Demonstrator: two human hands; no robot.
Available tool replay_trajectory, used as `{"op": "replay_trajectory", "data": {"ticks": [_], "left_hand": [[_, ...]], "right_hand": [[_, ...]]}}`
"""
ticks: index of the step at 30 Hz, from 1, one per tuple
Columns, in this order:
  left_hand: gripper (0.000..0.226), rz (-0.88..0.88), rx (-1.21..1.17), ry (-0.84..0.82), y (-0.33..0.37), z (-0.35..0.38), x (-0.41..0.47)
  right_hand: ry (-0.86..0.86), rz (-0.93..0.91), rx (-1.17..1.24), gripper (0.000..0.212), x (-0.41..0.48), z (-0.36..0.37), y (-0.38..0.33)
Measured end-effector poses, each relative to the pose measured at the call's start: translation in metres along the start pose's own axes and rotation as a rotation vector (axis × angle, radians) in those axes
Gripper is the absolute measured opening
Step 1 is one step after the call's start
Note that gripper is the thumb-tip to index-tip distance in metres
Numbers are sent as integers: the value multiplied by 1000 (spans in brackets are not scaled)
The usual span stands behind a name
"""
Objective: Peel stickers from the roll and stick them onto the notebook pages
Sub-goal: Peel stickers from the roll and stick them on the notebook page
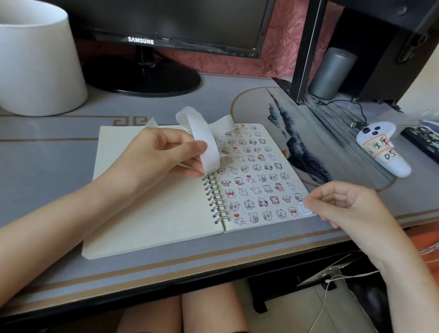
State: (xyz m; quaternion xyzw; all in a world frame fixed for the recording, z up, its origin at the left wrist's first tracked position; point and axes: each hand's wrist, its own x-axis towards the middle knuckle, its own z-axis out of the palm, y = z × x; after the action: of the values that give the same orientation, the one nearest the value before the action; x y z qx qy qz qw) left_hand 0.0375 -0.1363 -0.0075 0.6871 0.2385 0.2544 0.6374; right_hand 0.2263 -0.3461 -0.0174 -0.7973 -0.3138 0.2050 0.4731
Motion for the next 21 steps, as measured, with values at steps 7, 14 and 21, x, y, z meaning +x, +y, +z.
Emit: {"op": "replay_trajectory", "data": {"ticks": [7,14,21], "left_hand": [[20,5,-2,-4,-1,0,0],[20,7,4,-5,-1,0,1],[19,2,-6,-2,-2,-1,1]], "right_hand": [[9,-43,0,11,-2,3,-3],[28,-85,-60,12,0,5,3],[50,-131,-117,14,0,5,7]]}}
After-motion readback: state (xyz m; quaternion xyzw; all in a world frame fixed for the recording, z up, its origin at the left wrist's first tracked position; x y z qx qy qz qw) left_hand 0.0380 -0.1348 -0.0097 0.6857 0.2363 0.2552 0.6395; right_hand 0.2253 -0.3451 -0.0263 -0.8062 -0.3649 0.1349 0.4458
